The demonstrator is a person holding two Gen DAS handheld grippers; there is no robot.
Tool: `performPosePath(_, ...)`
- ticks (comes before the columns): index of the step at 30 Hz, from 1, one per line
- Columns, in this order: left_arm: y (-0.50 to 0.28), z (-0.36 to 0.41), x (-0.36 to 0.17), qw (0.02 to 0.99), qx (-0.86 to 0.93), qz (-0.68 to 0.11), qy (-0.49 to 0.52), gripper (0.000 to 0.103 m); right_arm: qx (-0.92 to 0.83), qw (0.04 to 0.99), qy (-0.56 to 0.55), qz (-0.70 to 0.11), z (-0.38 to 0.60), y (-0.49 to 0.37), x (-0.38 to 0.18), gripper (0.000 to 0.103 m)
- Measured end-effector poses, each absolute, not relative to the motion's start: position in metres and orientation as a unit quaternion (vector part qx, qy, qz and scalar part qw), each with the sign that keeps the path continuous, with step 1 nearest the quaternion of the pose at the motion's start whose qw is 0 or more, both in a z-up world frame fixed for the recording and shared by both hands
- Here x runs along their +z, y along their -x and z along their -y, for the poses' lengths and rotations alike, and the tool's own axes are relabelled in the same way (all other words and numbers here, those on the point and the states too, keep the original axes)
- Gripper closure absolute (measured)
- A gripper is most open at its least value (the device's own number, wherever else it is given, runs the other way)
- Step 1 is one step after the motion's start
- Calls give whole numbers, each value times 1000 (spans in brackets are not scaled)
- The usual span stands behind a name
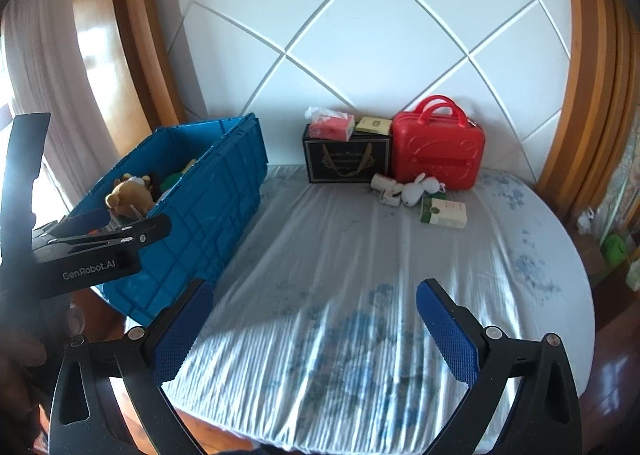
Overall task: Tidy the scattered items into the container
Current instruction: 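Move both grippers back from the crate over the bed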
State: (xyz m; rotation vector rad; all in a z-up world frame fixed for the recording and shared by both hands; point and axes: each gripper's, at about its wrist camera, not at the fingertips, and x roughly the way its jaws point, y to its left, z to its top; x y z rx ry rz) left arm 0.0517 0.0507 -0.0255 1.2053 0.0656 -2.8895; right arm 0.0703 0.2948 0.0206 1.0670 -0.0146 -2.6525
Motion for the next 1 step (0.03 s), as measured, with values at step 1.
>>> performPosePath(1, -53, -54, -25, 5, -923, -18, -384, 0, -919, 140, -370, 6, -298, -72, 21, 0)
